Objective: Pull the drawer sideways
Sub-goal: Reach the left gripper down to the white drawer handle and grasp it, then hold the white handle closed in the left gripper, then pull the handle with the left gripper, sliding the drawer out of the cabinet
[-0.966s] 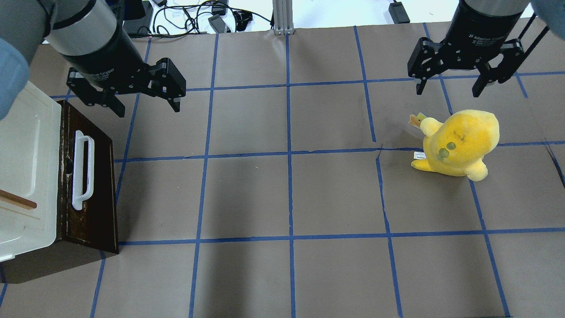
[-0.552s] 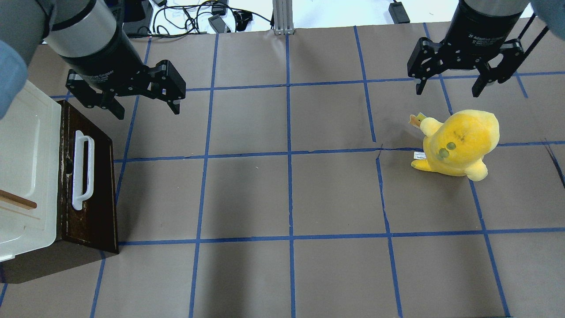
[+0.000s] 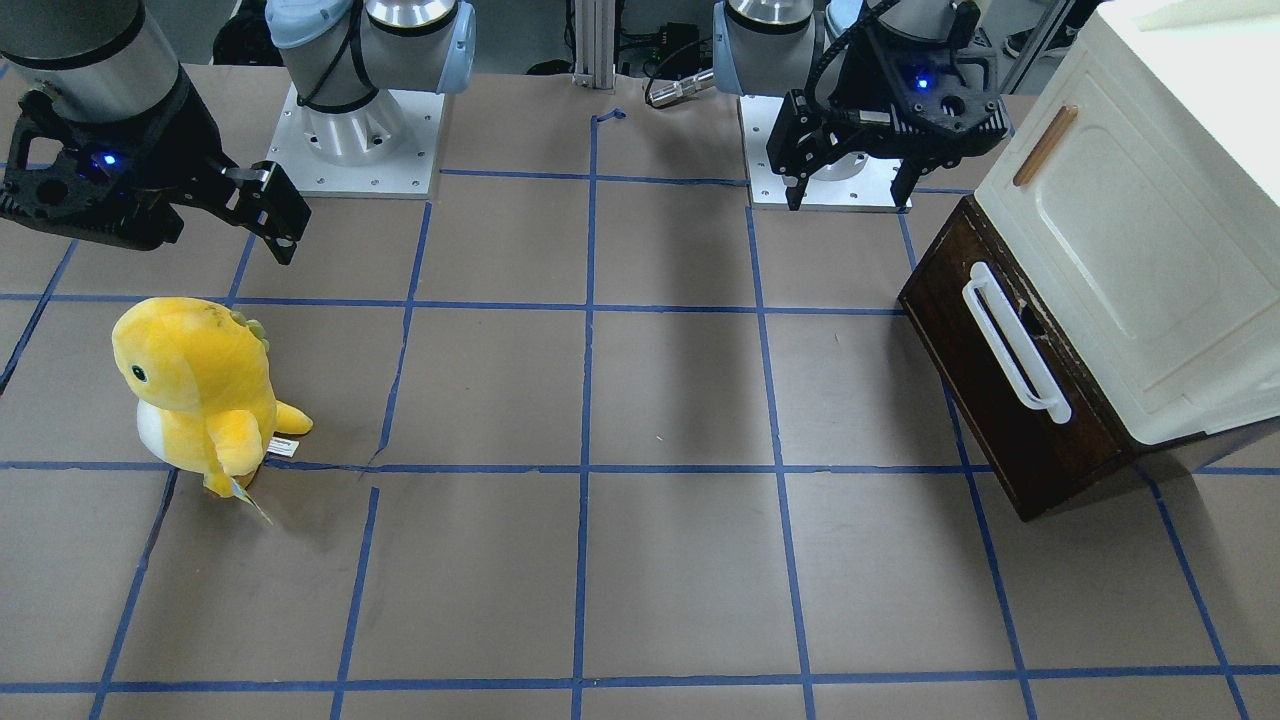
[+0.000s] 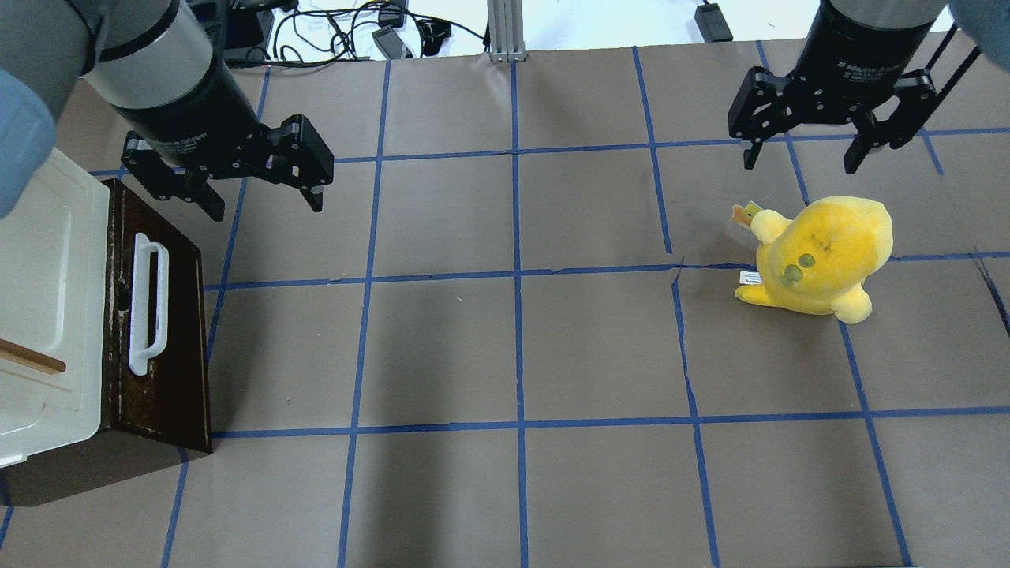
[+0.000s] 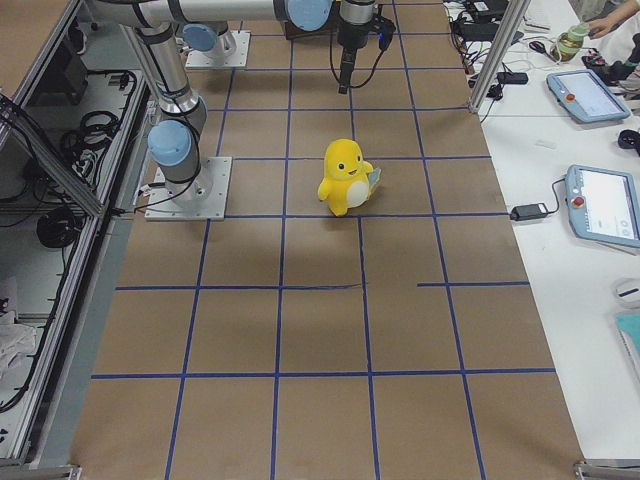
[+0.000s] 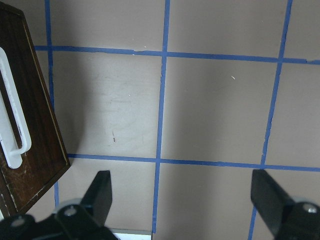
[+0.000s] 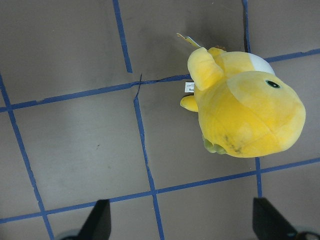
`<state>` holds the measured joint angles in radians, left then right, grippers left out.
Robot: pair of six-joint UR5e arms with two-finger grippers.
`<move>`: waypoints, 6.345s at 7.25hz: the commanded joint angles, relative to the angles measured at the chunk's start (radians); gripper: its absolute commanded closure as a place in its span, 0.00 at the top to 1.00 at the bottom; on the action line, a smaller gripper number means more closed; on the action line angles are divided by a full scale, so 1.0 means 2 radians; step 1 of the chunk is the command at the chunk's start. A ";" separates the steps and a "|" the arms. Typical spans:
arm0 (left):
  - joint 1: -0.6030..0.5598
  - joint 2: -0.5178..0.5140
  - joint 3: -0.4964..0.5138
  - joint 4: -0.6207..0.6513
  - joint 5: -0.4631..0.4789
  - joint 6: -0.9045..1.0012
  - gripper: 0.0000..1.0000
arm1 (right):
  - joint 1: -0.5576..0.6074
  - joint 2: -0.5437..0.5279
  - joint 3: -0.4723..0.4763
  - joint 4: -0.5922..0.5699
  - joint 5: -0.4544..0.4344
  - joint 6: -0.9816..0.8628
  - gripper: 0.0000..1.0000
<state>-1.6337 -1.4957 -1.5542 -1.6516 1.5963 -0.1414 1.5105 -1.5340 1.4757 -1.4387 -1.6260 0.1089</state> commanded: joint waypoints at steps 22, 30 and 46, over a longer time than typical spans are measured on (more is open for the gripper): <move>-0.017 -0.232 -0.205 -0.062 0.604 -0.175 0.41 | 0.000 0.000 0.000 0.000 0.000 0.000 1.00; -0.024 -0.229 -0.204 -0.062 0.608 -0.185 0.19 | 0.000 0.000 0.000 0.000 0.000 0.000 1.00; -0.099 -0.229 -0.195 -0.059 0.605 -0.179 0.19 | 0.000 0.000 0.000 0.000 0.000 0.000 1.00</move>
<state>-1.8206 -1.9543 -1.9460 -1.7693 2.8087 -0.4993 1.5104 -1.5340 1.4757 -1.4389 -1.6260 0.1089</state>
